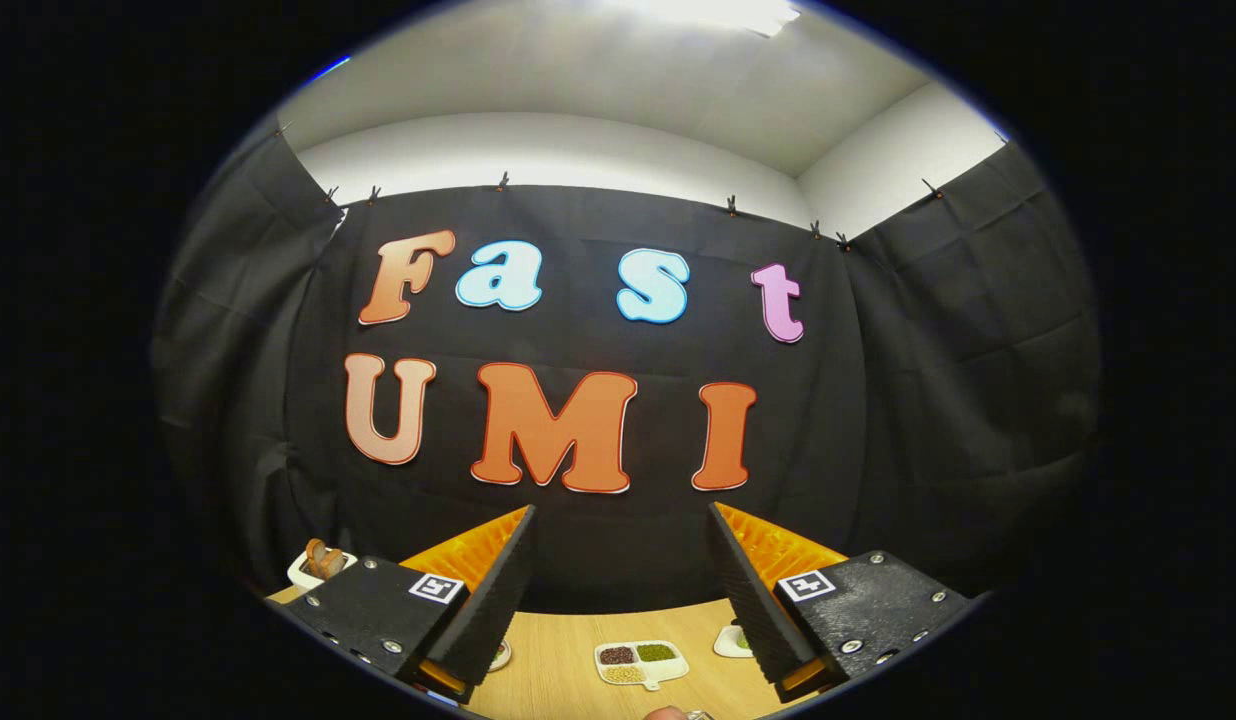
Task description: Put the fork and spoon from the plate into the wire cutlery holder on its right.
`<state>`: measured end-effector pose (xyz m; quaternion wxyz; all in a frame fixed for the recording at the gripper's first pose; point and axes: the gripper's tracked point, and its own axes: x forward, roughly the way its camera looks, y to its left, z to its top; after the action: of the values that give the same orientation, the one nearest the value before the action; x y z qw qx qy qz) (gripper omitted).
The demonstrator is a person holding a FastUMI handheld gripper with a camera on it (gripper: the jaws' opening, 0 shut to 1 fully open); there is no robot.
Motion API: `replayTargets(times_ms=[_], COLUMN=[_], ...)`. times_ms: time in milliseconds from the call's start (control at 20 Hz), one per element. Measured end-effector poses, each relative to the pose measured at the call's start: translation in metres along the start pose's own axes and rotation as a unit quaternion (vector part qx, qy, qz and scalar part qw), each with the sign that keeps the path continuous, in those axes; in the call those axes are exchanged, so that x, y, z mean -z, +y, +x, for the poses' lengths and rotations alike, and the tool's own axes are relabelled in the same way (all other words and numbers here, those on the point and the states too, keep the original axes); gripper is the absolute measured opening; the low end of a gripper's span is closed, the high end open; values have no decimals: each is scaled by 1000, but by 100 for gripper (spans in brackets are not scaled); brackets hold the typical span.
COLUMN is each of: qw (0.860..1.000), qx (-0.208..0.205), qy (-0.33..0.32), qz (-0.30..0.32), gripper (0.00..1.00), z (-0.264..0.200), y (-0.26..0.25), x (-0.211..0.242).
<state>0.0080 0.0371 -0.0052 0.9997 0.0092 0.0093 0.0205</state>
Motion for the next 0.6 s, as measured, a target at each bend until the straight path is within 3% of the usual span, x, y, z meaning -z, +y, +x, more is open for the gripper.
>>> replayTargets(times_ms=[300,600], qw=[997,979], qx=[-56,-124], qy=[51,161], qz=[8,8], gripper=[98,98], z=[-4,-21], y=[53,114], x=[31,91])
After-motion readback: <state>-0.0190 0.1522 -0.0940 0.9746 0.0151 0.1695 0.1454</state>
